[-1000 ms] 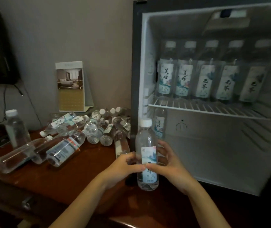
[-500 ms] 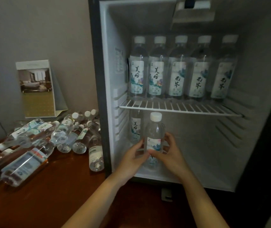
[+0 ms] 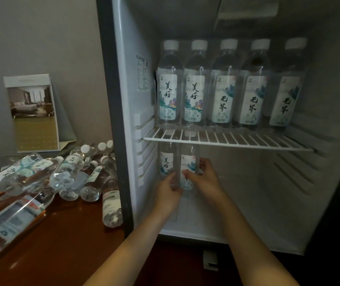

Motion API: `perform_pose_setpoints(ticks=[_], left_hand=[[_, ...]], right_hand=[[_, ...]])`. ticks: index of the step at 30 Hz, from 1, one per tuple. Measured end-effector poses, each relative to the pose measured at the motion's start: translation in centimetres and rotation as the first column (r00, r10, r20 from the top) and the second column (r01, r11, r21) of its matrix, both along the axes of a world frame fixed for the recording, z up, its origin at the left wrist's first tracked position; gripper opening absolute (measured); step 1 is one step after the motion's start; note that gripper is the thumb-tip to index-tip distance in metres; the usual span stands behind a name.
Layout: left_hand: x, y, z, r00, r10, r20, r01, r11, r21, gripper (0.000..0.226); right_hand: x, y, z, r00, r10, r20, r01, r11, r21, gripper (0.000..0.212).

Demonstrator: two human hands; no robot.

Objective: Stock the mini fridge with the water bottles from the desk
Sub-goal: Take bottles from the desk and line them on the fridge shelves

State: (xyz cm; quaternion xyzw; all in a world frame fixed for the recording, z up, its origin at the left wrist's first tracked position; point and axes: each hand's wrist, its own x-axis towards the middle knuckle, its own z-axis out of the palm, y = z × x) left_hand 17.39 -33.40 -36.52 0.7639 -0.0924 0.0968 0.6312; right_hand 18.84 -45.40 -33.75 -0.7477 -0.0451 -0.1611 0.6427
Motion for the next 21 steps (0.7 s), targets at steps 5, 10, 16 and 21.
perform_pose_setpoints(ticks=[5, 10, 16, 21], left_hand=[[0.3, 0.5, -1.3, 0.995, 0.012, -0.096, -0.008, 0.999, 0.046, 0.046], [1.2, 0.2, -1.3, 0.995, -0.014, -0.103, 0.021, 0.997, 0.07, 0.048], [1.3, -0.3, -0.8, 0.995, -0.012, -0.095, 0.023, 0.993, 0.116, 0.05], [0.6, -0.3, -0.6, 0.998, 0.015, -0.067, -0.003, 0.984, 0.178, 0.049]], right_hand=[[1.3, -0.2, 0.1, 1.0, -0.01, 0.005, 0.011, 0.998, -0.064, 0.055], [2.4, -0.4, -0.1, 0.999, -0.026, 0.031, 0.031, 0.984, -0.174, 0.055], [2.7, -0.5, 0.0, 1.0, -0.018, -0.01, 0.016, 0.985, -0.174, 0.058], [2.2, -0.3, -0.5, 0.994, -0.047, -0.098, 0.021, 0.968, -0.249, 0.072]])
